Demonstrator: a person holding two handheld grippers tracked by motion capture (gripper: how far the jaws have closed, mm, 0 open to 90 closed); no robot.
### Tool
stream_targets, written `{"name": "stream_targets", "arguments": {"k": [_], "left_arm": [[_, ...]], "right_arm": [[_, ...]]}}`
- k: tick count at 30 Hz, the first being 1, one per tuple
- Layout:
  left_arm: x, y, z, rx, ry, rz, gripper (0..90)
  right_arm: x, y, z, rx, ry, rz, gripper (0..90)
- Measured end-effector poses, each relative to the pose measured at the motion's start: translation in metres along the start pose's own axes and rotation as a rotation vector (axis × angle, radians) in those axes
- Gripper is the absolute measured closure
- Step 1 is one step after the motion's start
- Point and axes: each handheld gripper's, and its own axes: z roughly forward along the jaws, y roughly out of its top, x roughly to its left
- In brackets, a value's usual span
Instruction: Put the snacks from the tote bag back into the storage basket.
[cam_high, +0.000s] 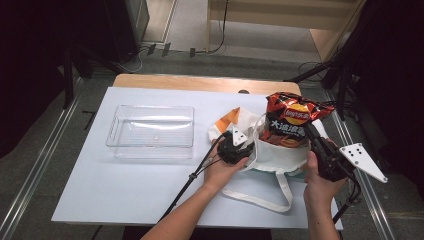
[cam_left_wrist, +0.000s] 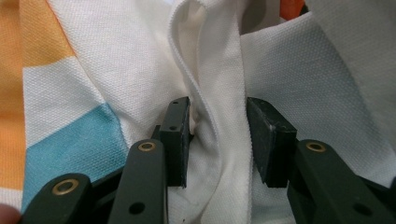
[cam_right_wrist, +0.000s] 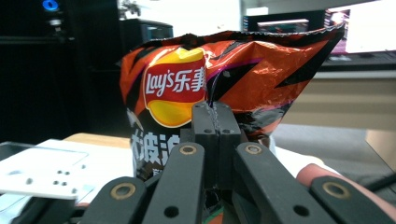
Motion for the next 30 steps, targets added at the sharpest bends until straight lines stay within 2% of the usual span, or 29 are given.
{"name": "stream_targets", "arguments": {"k": [2,4,5,7,9,11,13,16,18,20,22,23,24,27,28,30], "left_arm": [[-0.002,0.000,0.002,0.025,0.011,0.009,61.5],[-0.003,0.001,0.003,0.032,0.014,0.028,61.0],[-0.004,0.000,0.003,0.035,0.015,0.037,60.6],[-0.003,0.001,0.003,0.039,0.014,0.037,60.1],[-0.002,0.001,0.003,0.035,0.003,0.016,59.8],[-0.001,0.001,0.002,0.035,0.000,0.016,59.3],[-0.001,0.001,0.002,0.035,-0.001,0.017,58.7],[0.000,0.001,0.002,0.034,-0.005,0.013,58.1],[0.000,0.001,0.002,0.031,-0.012,0.008,57.6],[0.000,0.001,0.002,0.030,-0.011,0.009,57.4],[0.000,0.001,0.002,0.034,-0.008,0.013,57.5],[0.000,0.001,0.002,0.036,-0.007,0.011,57.7],[0.000,0.001,0.002,0.036,-0.005,0.010,57.8],[0.000,0.001,0.002,0.039,0.003,0.005,57.9],[0.000,0.001,0.002,0.040,0.004,0.003,57.9],[0.001,0.001,0.002,0.046,-0.002,-0.005,58.0]], "right_arm": [[0.005,-0.001,0.003,0.021,0.022,-0.039,90.0],[0.006,-0.008,0.009,0.101,0.009,-0.083,90.0],[0.005,-0.014,0.012,0.141,0.000,-0.089,90.0],[-0.001,-0.028,0.016,0.197,-0.004,-0.065,89.0],[-0.006,-0.034,0.013,0.201,-0.020,-0.051,80.2],[-0.012,-0.032,0.006,0.184,-0.031,-0.029,69.3],[-0.018,-0.026,-0.005,0.142,-0.060,-0.013,62.2],[-0.025,-0.017,-0.020,0.098,-0.151,-0.009,54.7],[-0.030,-0.018,-0.024,0.118,-0.218,-0.016,50.9],[-0.038,-0.027,-0.023,0.170,-0.257,0.003,49.5],[-0.044,-0.037,-0.019,0.248,-0.288,0.033,50.5],[-0.047,-0.042,-0.016,0.301,-0.319,0.040,52.1],[-0.052,-0.049,-0.013,0.334,-0.347,0.057,57.2],[-0.063,-0.062,-0.006,0.397,-0.341,0.128,69.9],[-0.066,-0.067,-0.002,0.430,-0.329,0.134,76.0],[-0.068,-0.075,0.007,0.474,-0.308,0.138,82.8]]}}
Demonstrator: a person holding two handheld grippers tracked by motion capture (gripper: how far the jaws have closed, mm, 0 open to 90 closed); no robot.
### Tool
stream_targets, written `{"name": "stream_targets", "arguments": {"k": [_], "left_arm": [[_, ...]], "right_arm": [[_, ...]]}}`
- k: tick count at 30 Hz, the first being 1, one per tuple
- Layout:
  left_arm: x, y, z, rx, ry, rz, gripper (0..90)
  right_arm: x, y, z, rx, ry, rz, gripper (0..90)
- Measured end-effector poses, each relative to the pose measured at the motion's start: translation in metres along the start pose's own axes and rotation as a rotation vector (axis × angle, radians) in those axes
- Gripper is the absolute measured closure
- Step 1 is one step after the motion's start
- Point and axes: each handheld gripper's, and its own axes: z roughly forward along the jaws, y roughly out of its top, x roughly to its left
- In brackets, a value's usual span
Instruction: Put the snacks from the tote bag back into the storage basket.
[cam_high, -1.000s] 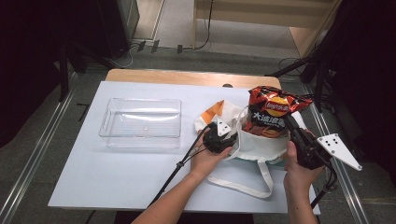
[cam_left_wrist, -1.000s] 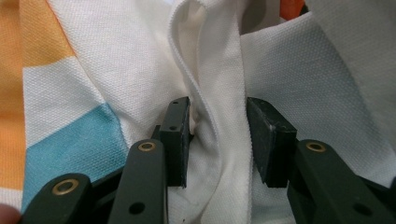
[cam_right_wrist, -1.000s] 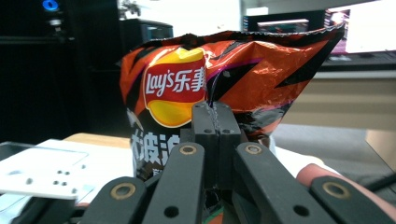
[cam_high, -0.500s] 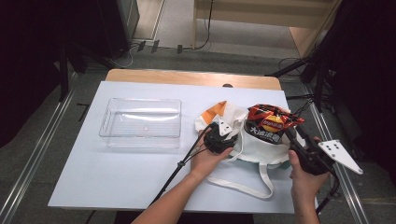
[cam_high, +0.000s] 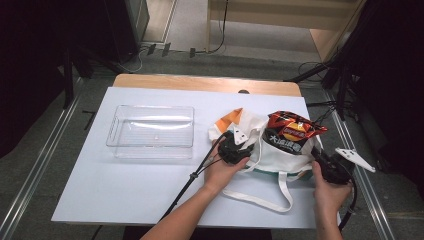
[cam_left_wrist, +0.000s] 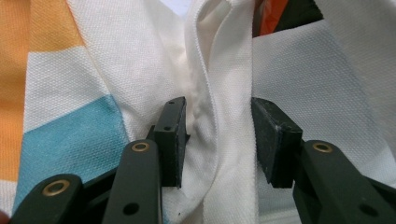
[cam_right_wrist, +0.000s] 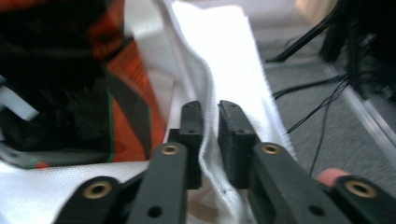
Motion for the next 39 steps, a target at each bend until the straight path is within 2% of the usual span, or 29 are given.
{"name": "stream_targets", "arguments": {"k": [3,6,7,11,13,15,16,19,21,23,25,26,27,28,30,33,36,39], "left_arm": [[0.001,0.000,-0.001,0.010,-0.001,-0.009,58.0],[0.000,-0.001,-0.003,0.012,0.007,-0.017,58.0],[0.000,-0.002,-0.004,0.015,0.014,-0.020,58.0],[0.002,-0.003,-0.007,0.002,0.040,-0.044,57.8],[0.004,-0.004,-0.008,-0.006,0.033,-0.062,57.3],[0.005,-0.005,-0.009,-0.014,0.026,-0.067,56.6],[0.005,-0.005,-0.009,-0.014,0.024,-0.063,55.8],[0.005,-0.005,-0.009,-0.013,0.016,-0.063,54.2],[0.006,-0.006,-0.010,-0.013,0.008,-0.062,54.1],[0.006,-0.006,-0.011,-0.017,0.005,-0.065,54.0],[0.006,-0.006,-0.011,-0.025,0.007,-0.066,54.2],[0.005,-0.006,-0.011,-0.026,0.006,-0.066,54.2],[0.005,-0.006,-0.011,-0.028,0.004,-0.067,54.0],[0.005,-0.006,-0.012,-0.028,0.002,-0.067,53.6],[0.005,-0.007,-0.012,-0.040,-0.004,-0.069,53.1],[0.006,-0.007,-0.013,-0.044,-0.005,-0.070,53.2],[0.006,-0.007,-0.014,-0.042,-0.008,-0.062,53.5],[0.006,-0.008,-0.015,-0.052,-0.010,-0.059,53.0]], "right_arm": [[0.007,-0.003,0.014,0.040,0.007,-0.026,87.8],[0.011,-0.004,0.027,0.063,0.052,-0.009,88.6],[0.014,-0.004,0.030,0.066,0.064,-0.010,88.7],[0.019,0.000,0.044,0.060,0.129,-0.062,88.9],[0.018,0.000,0.048,0.055,0.160,-0.050,88.8],[0.016,0.000,0.048,0.052,0.176,-0.069,88.6],[0.016,0.000,0.046,0.047,0.176,-0.074,87.1],[0.020,0.003,0.033,-0.028,0.121,-0.053,68.9],[0.025,0.006,0.014,-0.111,0.091,-0.023,68.1],[0.029,0.007,-0.009,-0.181,0.072,-0.002,71.3],[0.038,0.003,-0.031,-0.259,0.043,-0.039,83.6],[0.043,0.000,-0.038,-0.278,0.043,-0.072,88.9],[0.048,-0.002,-0.041,-0.284,0.041,-0.104,90.0],[0.053,-0.005,-0.042,-0.283,0.058,-0.135,90.0],[0.062,-0.006,-0.036,-0.241,0.124,-0.170,90.0],[0.072,-0.002,-0.023,-0.192,0.191,-0.166,90.0],[0.083,0.004,-0.010,-0.166,0.188,-0.179,90.0],[0.086,-0.001,0.003,-0.091,0.167,-0.172,90.0]]}}
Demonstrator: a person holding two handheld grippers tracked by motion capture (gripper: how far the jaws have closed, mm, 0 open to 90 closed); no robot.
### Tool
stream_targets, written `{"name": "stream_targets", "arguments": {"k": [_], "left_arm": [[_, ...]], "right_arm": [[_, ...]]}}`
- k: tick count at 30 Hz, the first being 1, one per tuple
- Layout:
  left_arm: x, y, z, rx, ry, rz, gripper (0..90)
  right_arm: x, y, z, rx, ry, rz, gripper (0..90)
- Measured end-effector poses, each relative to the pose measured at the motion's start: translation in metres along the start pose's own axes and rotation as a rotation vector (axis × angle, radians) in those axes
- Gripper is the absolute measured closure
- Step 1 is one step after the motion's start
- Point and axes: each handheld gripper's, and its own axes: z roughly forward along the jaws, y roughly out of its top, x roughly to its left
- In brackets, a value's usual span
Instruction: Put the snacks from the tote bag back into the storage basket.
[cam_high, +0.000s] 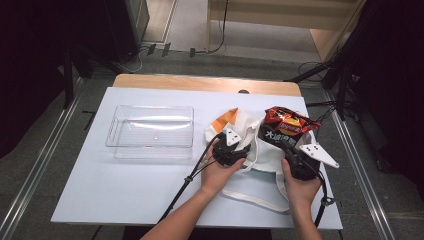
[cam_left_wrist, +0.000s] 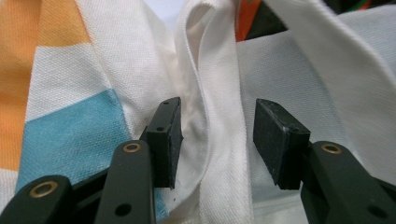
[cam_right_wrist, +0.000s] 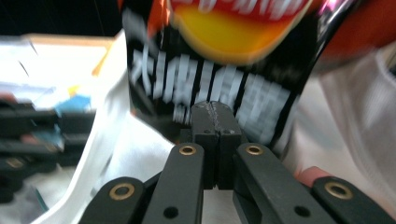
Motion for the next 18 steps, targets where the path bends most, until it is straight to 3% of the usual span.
{"name": "stream_targets", "arguments": {"k": [6,9,12,15,18], "left_arm": [[0.002,-0.001,-0.008,-0.070,-0.040,-0.020,51.9],[0.001,0.001,-0.013,-0.069,-0.060,-0.039,50.2],[-0.007,0.007,-0.019,-0.100,-0.111,-0.077,48.1],[-0.018,0.013,-0.021,-0.108,-0.132,-0.081,45.1],[-0.029,0.022,-0.021,-0.110,-0.155,-0.081,40.5]], "right_arm": [[0.006,-0.009,0.004,0.082,0.015,-0.031,90.0],[0.007,-0.016,0.007,0.105,0.030,-0.056,90.0],[0.008,-0.018,0.008,0.112,0.033,-0.060,90.0],[0.008,-0.021,0.011,0.125,0.055,-0.029,90.0],[0.012,-0.024,0.013,0.134,0.052,-0.053,90.0]]}}
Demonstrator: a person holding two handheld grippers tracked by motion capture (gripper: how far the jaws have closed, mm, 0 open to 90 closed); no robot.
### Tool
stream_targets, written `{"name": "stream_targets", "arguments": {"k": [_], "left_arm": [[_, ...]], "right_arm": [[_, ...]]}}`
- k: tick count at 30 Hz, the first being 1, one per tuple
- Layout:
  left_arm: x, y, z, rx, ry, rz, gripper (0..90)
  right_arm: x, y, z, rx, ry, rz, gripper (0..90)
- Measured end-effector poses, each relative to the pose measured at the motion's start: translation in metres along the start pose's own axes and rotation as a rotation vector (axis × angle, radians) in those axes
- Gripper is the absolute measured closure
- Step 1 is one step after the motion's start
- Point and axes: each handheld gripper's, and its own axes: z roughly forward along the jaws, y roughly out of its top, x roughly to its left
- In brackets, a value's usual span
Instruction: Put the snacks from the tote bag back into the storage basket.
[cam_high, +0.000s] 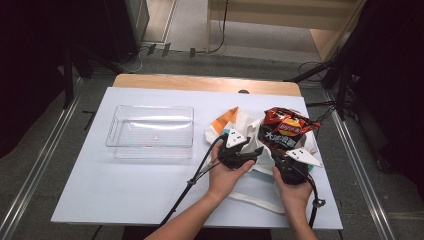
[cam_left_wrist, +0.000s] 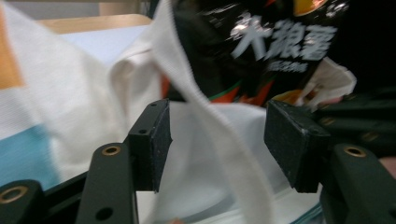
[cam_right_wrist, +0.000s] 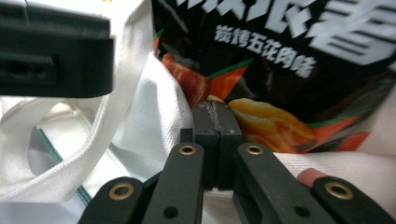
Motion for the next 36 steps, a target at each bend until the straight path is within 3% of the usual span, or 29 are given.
{"name": "stream_targets", "arguments": {"k": [1,3,5,7,9,11,14,18,22,25,27,31,34,36], "left_arm": [[-0.004,0.002,0.000,-0.007,0.001,-0.002,38.9],[-0.010,0.006,0.003,-0.008,0.043,0.014,38.5],[-0.012,0.008,0.009,0.017,0.059,0.012,36.5],[-0.010,0.007,0.019,0.059,0.075,-0.009,35.2],[-0.008,0.007,0.025,0.085,0.091,0.002,35.8],[-0.005,0.006,0.027,0.106,0.085,-0.001,37.5],[0.000,0.001,0.026,0.114,0.086,0.006,42.2],[0.007,-0.005,0.026,0.127,0.077,-0.017,44.8],[0.011,-0.011,0.025,0.141,0.069,-0.025,47.0],[0.011,-0.015,0.023,0.150,0.061,-0.019,50.1],[0.012,-0.017,0.020,0.152,0.019,-0.020,57.6],[0.010,-0.018,0.016,0.149,0.002,-0.015,68.6],[0.013,-0.018,0.016,0.152,-0.020,-0.031,71.1],[0.016,-0.019,0.017,0.157,-0.039,-0.050,73.4]], "right_arm": [[0.001,0.000,0.000,0.004,0.000,-0.002,90.0],[0.002,-0.002,0.002,0.008,0.003,-0.008,90.0],[0.001,-0.003,0.003,0.012,0.019,0.006,90.0],[0.001,-0.004,0.003,0.017,0.031,0.008,90.0],[0.001,-0.004,0.004,0.037,0.045,0.004,90.0],[0.002,-0.004,0.005,0.046,0.044,-0.013,90.0],[0.000,-0.005,0.003,0.036,0.041,0.007,90.0],[-0.003,-0.005,-0.009,-0.026,0.009,0.073,81.8],[-0.012,-0.003,-0.029,-0.104,-0.088,0.105,78.0],[-0.022,-0.003,-0.038,-0.130,-0.156,0.116,76.1],[-0.029,-0.004,-0.038,-0.120,-0.182,0.120,76.9],[-0.045,-0.009,-0.033,-0.062,-0.249,0.111,82.7],[-0.058,-0.014,-0.025,-0.003,-0.214,0.134,84.4],[-0.062,-0.016,-0.021,0.007,-0.195,0.133,87.2]]}}
